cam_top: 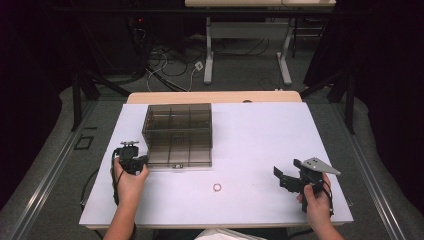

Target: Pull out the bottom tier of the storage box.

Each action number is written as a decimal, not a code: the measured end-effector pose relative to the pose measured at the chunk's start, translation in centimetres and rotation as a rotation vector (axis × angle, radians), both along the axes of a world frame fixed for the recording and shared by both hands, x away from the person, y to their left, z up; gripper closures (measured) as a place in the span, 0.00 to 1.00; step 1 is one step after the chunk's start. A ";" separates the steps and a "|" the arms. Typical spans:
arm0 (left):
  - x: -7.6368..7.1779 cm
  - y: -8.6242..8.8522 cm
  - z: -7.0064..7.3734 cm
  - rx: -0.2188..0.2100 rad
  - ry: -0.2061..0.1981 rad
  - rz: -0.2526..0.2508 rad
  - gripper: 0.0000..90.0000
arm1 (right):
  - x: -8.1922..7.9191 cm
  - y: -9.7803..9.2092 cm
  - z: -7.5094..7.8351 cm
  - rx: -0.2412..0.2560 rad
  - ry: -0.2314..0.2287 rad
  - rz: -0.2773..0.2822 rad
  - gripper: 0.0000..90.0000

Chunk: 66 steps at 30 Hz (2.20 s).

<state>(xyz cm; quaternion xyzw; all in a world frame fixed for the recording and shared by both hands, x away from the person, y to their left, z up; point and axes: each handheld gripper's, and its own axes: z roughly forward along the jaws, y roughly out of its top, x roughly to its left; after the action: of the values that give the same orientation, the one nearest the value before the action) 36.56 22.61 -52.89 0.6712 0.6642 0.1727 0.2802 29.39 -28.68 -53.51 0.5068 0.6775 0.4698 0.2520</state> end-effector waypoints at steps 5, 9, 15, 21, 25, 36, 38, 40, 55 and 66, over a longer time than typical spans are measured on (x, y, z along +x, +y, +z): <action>0.1 0.0 -0.1 0.000 0.006 -0.003 0.99 | 0.0 -0.1 0.0 -0.001 -0.001 0.001 0.17; 0.1 0.1 -0.1 -0.005 0.009 -0.006 0.99 | 0.0 -0.1 0.0 -0.007 -0.002 0.001 0.17; 0.0 0.1 -0.2 -0.008 0.010 -0.003 0.97 | 0.0 -0.1 0.0 -0.007 -0.003 0.002 0.17; 0.0 0.4 0.1 -0.024 -0.005 0.002 0.88 | 0.0 0.0 0.0 -0.003 -0.003 0.000 0.17; -0.1 0.5 0.2 -0.042 -0.025 0.001 0.83 | 0.0 0.0 0.1 0.004 0.004 -0.007 0.17; -0.4 0.6 1.0 -0.059 -0.099 -0.014 0.68 | 0.1 0.0 0.1 -0.008 0.006 -0.003 0.17; -0.4 0.5 1.1 -0.060 -0.110 -0.017 0.66 | 0.1 0.0 0.1 -0.009 0.006 -0.002 0.17; -0.5 0.4 1.2 -0.059 -0.120 -0.027 0.65 | 0.1 0.0 0.1 -0.009 -0.001 -0.002 0.17; -0.3 -0.5 1.1 -0.012 -0.156 -0.137 0.55 | 0.3 0.1 0.0 -0.009 -0.005 0.002 0.17; -0.5 -1.7 1.5 -0.047 -0.189 -0.212 0.48 | 0.3 0.2 0.0 0.001 0.003 0.002 0.17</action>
<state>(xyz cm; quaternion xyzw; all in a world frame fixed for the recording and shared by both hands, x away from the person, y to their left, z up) 36.04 20.89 -51.44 0.7115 0.5642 0.1892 0.3737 29.69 -28.48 -53.49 0.5070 0.6780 0.4697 0.2503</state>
